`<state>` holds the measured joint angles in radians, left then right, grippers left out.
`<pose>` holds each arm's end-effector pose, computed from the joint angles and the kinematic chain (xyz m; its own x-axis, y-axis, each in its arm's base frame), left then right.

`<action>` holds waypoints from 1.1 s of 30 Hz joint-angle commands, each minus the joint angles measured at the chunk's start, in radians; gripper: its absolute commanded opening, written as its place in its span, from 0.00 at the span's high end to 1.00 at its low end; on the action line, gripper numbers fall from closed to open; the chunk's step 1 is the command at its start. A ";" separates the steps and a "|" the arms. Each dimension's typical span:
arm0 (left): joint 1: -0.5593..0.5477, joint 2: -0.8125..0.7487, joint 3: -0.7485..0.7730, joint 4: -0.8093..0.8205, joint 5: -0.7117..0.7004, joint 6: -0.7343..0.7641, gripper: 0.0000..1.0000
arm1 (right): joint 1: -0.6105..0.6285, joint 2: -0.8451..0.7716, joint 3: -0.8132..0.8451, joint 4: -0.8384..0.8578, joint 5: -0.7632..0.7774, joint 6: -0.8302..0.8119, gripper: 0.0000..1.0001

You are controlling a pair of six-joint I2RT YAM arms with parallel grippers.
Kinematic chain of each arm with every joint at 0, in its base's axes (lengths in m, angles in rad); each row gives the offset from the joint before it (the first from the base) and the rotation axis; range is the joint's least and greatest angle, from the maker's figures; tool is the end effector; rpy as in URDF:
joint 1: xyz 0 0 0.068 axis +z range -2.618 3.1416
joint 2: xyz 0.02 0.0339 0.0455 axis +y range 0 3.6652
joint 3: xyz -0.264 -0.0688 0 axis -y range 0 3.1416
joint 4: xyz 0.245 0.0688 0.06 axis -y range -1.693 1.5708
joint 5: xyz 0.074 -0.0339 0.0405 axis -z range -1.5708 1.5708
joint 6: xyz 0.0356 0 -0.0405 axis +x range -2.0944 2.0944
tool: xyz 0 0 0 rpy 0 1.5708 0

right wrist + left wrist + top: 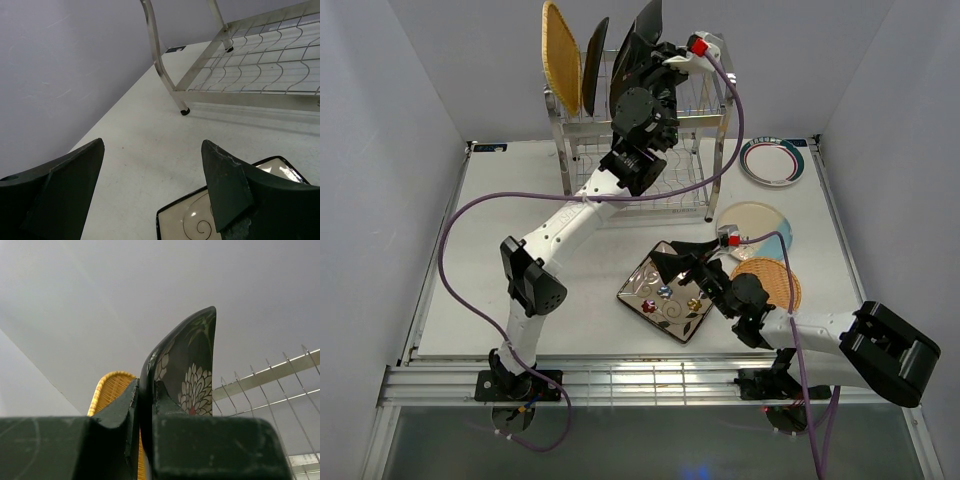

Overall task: Load the plates into the dish rack
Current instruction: Insert the plate into the dish rack.

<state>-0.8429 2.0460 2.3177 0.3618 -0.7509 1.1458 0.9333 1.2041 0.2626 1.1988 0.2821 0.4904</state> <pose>0.3117 -0.3133 0.5310 0.3263 0.6349 -0.7003 -0.2846 0.7725 0.5677 0.1405 0.1730 0.2247 -0.1544 0.5515 -0.8197 -0.6108 0.5988 0.5180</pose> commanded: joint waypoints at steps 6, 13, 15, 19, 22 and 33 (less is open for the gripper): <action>0.027 -0.027 0.066 0.089 0.068 0.025 1.00 | -0.010 -0.041 -0.031 0.048 0.028 -0.001 0.17; 0.050 -0.015 0.071 0.051 0.061 -0.003 1.00 | -0.011 -0.035 -0.029 0.050 0.026 0.000 0.17; 0.060 -0.007 0.083 0.031 0.056 -0.017 1.00 | -0.011 -0.035 -0.029 0.048 0.028 0.000 0.17; 0.080 0.003 0.098 0.002 0.038 -0.035 1.00 | -0.013 -0.034 -0.029 0.048 0.026 0.000 0.17; 0.093 0.006 0.097 -0.015 0.033 -0.057 1.00 | -0.013 -0.034 -0.029 0.048 0.026 0.002 0.17; 0.153 0.051 0.164 -0.076 0.005 -0.158 1.00 | -0.014 -0.040 -0.029 0.048 0.023 0.004 0.17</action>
<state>-0.7357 2.1372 2.4100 0.2272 -0.7517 0.9745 0.9230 1.1801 0.2325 1.1992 0.2859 0.4938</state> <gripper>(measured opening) 0.179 0.830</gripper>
